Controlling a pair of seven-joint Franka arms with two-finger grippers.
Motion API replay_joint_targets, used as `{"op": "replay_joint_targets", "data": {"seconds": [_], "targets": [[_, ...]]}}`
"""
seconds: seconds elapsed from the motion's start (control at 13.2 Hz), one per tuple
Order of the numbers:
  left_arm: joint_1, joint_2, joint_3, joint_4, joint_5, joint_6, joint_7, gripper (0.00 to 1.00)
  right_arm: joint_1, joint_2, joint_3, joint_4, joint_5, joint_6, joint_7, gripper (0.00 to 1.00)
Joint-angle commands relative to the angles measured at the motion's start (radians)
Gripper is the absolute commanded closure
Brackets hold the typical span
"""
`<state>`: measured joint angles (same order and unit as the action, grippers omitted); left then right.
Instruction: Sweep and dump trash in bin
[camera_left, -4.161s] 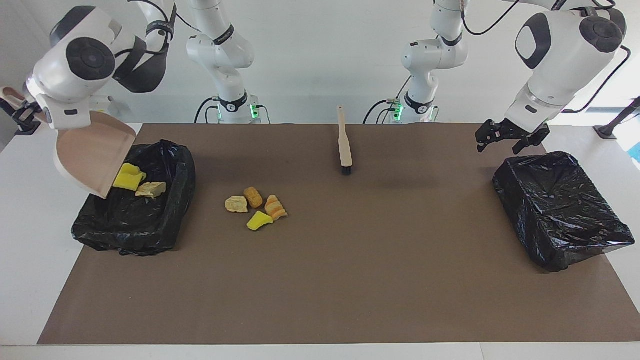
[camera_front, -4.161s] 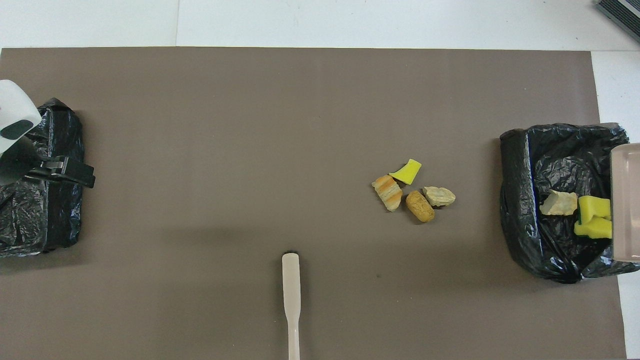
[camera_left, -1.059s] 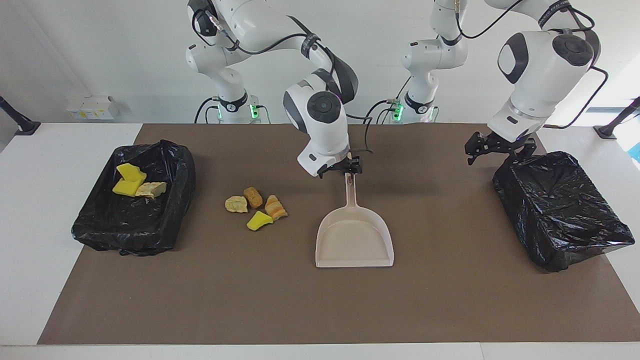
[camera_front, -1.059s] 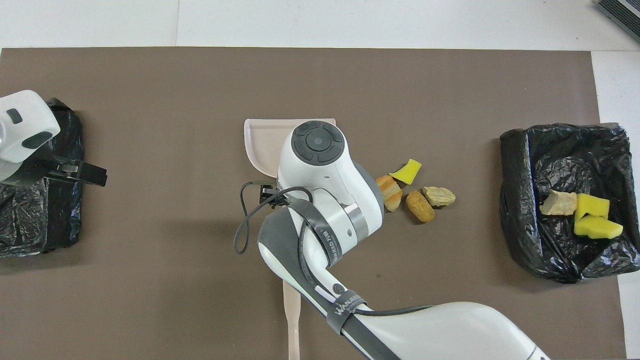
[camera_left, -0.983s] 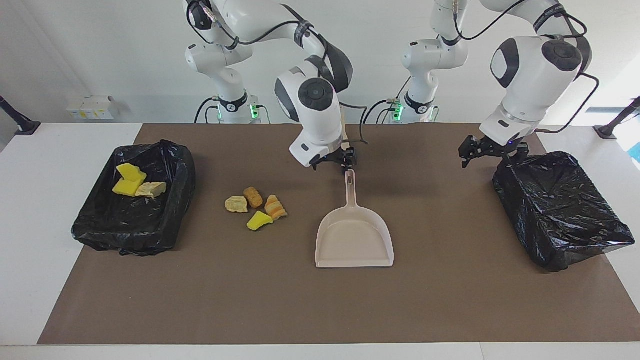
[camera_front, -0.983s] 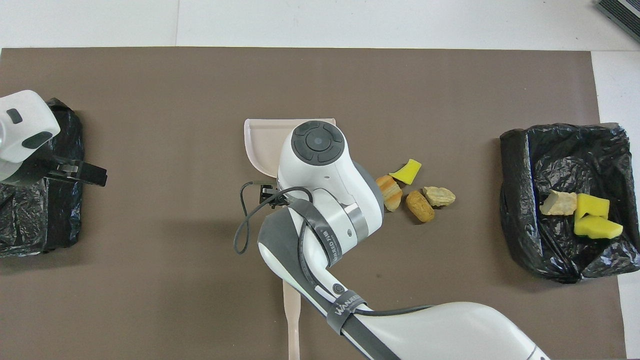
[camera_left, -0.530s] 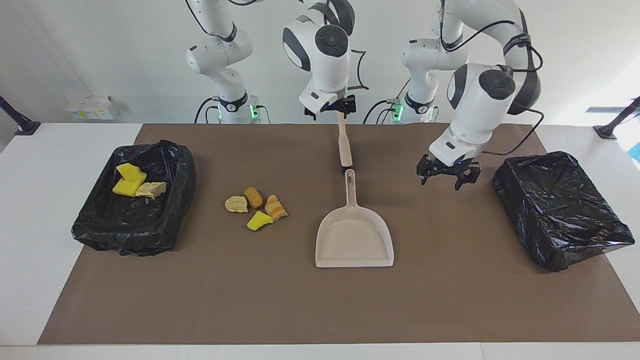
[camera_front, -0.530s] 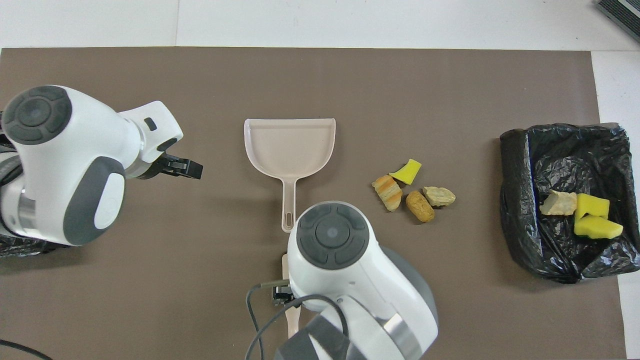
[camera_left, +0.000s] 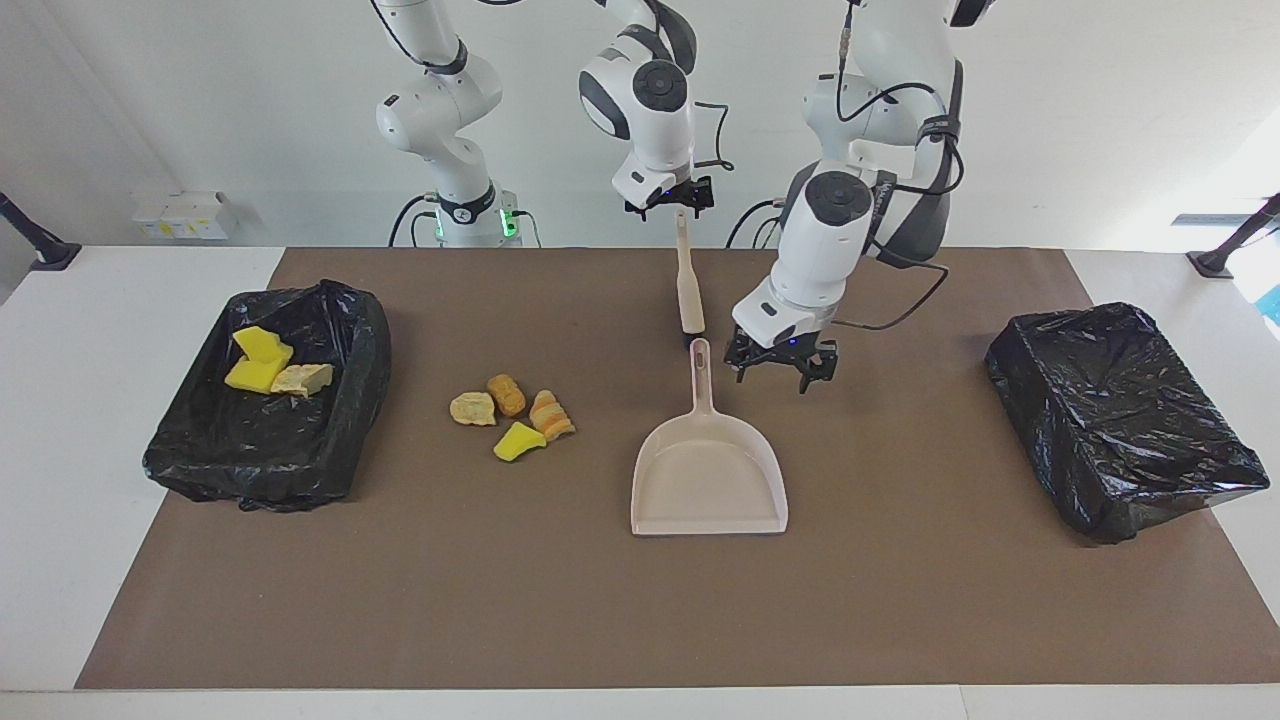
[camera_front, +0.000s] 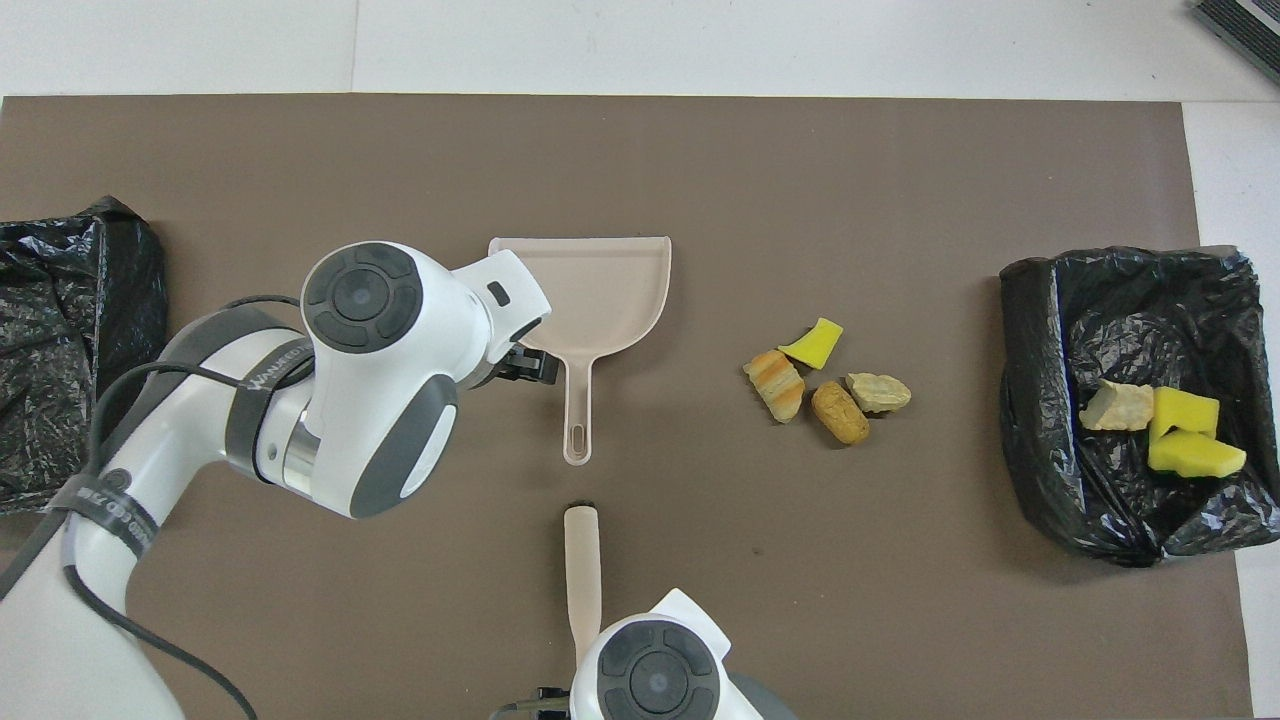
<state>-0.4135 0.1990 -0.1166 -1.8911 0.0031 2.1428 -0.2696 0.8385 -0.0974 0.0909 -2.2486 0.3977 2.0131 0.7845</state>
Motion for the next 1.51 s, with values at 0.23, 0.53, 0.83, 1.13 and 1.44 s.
{"op": "replay_joint_targets", "data": {"seconds": [0.23, 0.53, 0.83, 1.13, 1.44], "targets": [[-0.105, -0.004, 0.017, -0.068, 0.003, 0.08, -0.149, 0.0, 0.096, 0.067, -0.005, -0.098, 0.039, 0.214, 0.053, 0.0], [-0.126, 0.014, 0.017, -0.082, 0.003, 0.117, -0.215, 0.0, 0.108, 0.068, -0.005, -0.117, 0.039, 0.228, 0.044, 0.24], [-0.143, 0.003, 0.009, -0.103, 0.001, 0.115, -0.292, 0.17, 0.12, 0.068, -0.005, -0.129, 0.039, 0.289, 0.062, 1.0], [-0.151, -0.001, 0.008, -0.112, -0.012, 0.101, -0.303, 0.51, 0.107, 0.061, -0.016, -0.112, 0.023, 0.244, 0.125, 1.0], [-0.154, -0.007, 0.009, -0.117, -0.014, 0.079, -0.296, 1.0, -0.008, -0.092, -0.019, -0.1, -0.042, -0.014, 0.09, 1.0]]}}
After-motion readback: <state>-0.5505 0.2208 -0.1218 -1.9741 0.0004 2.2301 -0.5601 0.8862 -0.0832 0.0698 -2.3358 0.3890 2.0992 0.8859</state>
